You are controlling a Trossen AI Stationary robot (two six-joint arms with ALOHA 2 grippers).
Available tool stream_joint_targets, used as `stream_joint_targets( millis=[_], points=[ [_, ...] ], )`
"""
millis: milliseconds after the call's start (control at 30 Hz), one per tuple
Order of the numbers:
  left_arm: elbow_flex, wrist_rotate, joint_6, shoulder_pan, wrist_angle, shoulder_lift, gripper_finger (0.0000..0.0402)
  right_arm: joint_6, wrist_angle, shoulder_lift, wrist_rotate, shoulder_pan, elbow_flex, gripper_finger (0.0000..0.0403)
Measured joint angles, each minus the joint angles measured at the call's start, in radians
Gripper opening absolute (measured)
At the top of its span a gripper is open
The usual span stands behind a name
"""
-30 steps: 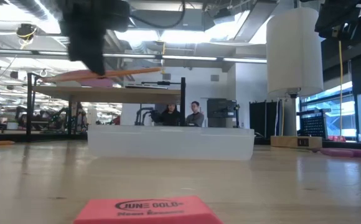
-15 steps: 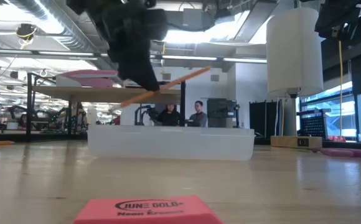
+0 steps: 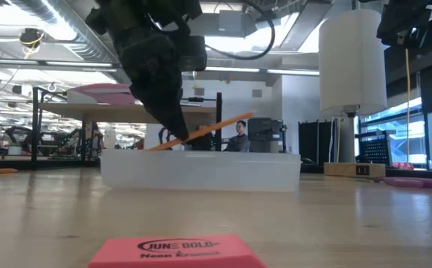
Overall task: Pack school essentials
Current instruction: Put the right orange pencil into the blue supply box
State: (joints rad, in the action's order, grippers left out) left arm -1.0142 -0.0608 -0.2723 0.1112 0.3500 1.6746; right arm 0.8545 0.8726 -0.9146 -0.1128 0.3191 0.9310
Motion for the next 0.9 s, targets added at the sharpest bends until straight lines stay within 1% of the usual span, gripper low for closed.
stream_joint_targets(
  millis=[267, 400, 500, 733, 900],
  points=[
    [0.0, 0.0, 0.022, 0.0, 0.003, 0.032, 0.0014, 0.0, 0.0, 0.0, 0.0, 0.0, 0.0, 0.003],
    [0.001, -0.003, 0.021, 0.0, 0.004, 0.031, 0.0014, 0.001, 0.0, 0.0, 0.0, 0.0, 0.0, 0.003],
    [0.001, -0.026, 0.021, 0.0, 0.006, 0.031, 0.0014, 0.001, 0.0, 0.0, 0.0, 0.0, 0.0, 0.003],
    [0.001, -0.027, 0.02, 0.0, 0.008, 0.03, 0.0015, 0.0, 0.0, 0.0, 0.0, 0.0, 0.0, 0.003],
    [0.001, -0.027, 0.02, 0.0, 0.008, 0.03, 0.0039, 0.001, 0.0, 0.0, 0.0, 0.0, 0.0, 0.003]
  ],
)
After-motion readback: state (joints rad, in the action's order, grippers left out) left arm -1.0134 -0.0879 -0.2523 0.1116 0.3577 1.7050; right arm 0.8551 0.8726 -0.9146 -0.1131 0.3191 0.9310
